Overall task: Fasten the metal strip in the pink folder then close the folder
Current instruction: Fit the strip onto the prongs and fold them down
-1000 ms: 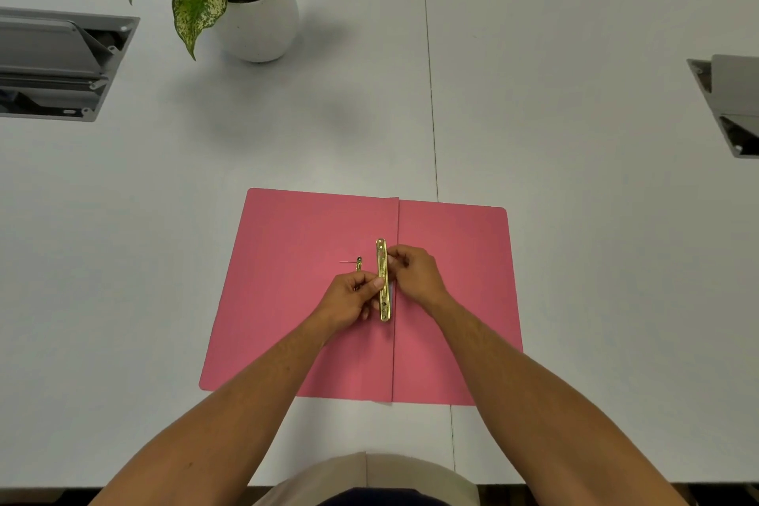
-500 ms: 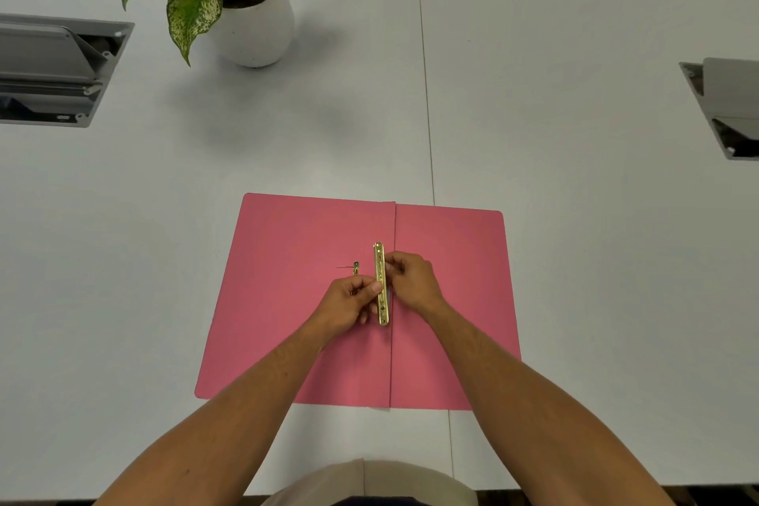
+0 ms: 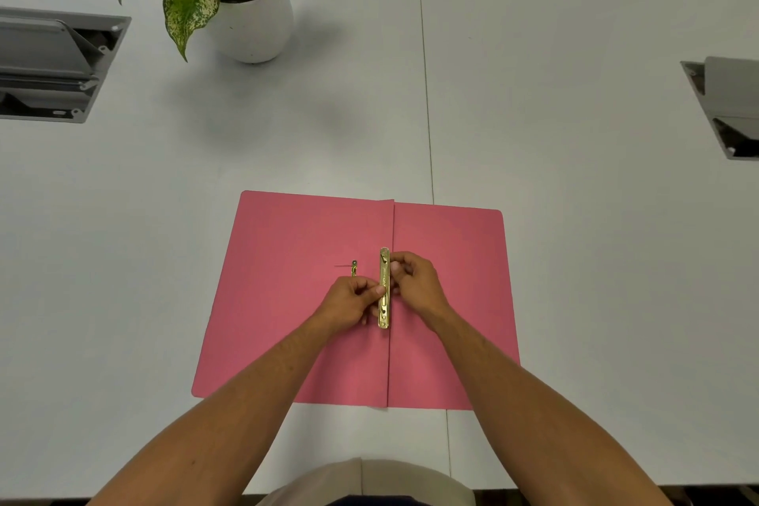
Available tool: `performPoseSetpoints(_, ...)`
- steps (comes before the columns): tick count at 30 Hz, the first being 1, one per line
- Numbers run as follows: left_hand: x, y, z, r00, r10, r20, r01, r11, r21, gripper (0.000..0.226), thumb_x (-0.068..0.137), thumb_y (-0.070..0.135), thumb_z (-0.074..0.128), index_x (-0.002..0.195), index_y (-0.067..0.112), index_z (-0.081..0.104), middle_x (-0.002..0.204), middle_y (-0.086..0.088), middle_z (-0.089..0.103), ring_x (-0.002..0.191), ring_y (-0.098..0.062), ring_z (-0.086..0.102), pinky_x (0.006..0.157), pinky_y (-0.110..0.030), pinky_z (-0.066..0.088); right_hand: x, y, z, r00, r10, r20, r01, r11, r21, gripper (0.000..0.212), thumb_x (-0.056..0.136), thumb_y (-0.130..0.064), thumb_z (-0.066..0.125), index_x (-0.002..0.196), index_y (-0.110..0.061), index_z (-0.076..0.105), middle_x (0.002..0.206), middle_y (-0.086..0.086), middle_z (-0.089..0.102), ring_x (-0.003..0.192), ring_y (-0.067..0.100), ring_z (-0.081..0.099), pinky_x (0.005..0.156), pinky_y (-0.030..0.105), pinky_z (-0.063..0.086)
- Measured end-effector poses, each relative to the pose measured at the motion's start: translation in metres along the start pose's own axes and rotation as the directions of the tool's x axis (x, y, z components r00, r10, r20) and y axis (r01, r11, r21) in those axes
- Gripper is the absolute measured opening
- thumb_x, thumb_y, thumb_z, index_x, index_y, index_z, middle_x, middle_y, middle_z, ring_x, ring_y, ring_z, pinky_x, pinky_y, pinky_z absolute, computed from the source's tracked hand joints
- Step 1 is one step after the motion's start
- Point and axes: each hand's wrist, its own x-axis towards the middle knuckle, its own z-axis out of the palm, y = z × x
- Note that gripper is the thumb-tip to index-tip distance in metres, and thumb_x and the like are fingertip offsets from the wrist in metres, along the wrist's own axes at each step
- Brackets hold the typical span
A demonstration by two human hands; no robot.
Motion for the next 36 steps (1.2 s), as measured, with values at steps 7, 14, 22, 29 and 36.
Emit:
performPoseSetpoints(7, 0.009, -0.001, 0.004, 0.997, -0.013, -0.076, 0.025, 0.987, 0.161, 0.018, 0.089, 0.013, 0.066, 0.074, 0.004, 0.069, 0.054, -0.010, 0.064, 0.041, -0.013, 0.059, 0.043, -0.020, 0.049, -0.007, 0.010, 0.001, 0.997, 0.030, -0.077, -0.037, 0.996, -0.086, 0.024, 0.082, -0.005, 0.063, 0.102, -0.018, 0.066, 0.079, 0.011, 0.072, 0.076, 0.023, 0.070, 0.072, 0.037, 0.059)
performPoseSetpoints(14, 0.014, -0.003, 0.005, 0.988, 0.032, -0.149, 0.023, 0.936, 0.350, 0.023, 0.083, 0.019, 0.071, 0.068, 0.002, 0.069, 0.057, -0.014, 0.070, 0.045, -0.019, 0.064, 0.047, -0.026, 0.054, -0.008, 0.008, 0.004, 0.994, -0.023, -0.104, -0.003, 0.970, -0.243, 0.028, 0.078, 0.002, 0.056, 0.096, -0.016, 0.067, 0.060, -0.006, 0.066, 0.059, 0.002, 0.065, 0.054, 0.008, 0.048)
performPoseSetpoints(22, 0.015, -0.010, 0.009, 0.973, 0.143, -0.181, -0.042, 0.882, 0.470, 0.018, 0.079, 0.017, 0.074, 0.070, 0.010, 0.060, 0.058, -0.007, 0.069, 0.051, -0.018, 0.066, 0.054, -0.031, 0.054, -0.004, 0.011, 0.002, 0.994, -0.027, -0.106, -0.010, 0.941, -0.338, 0.016, 0.075, -0.005, 0.072, 0.074, -0.019, 0.064, 0.062, 0.003, 0.068, 0.061, 0.015, 0.066, 0.058, 0.025, 0.053)
performPoseSetpoints(29, 0.011, -0.015, 0.007, 0.936, 0.329, -0.126, -0.186, 0.766, 0.616, 0.025, 0.080, 0.026, 0.071, 0.104, 0.021, 0.065, 0.064, 0.004, 0.052, 0.069, -0.018, 0.051, 0.062, -0.029, 0.037, 0.000, 0.009, -0.003, 0.997, -0.002, -0.075, -0.014, 0.976, -0.217, 0.007, 0.080, -0.011, 0.071, 0.082, -0.013, 0.065, 0.063, 0.011, 0.069, 0.050, 0.024, 0.066, 0.048, 0.034, 0.058)
performPoseSetpoints(36, 0.011, -0.015, 0.007, 0.938, 0.337, -0.082, -0.216, 0.753, 0.622, 0.033, 0.086, 0.026, 0.066, 0.118, 0.018, 0.065, 0.069, 0.001, 0.054, 0.075, -0.026, 0.057, 0.068, -0.035, 0.045, 0.016, -0.009, -0.009, 0.980, -0.184, 0.082, 0.201, 0.885, -0.420, 0.011, 0.085, -0.004, 0.062, 0.093, -0.005, 0.070, 0.083, 0.011, 0.073, 0.074, 0.023, 0.067, 0.073, 0.034, 0.057)
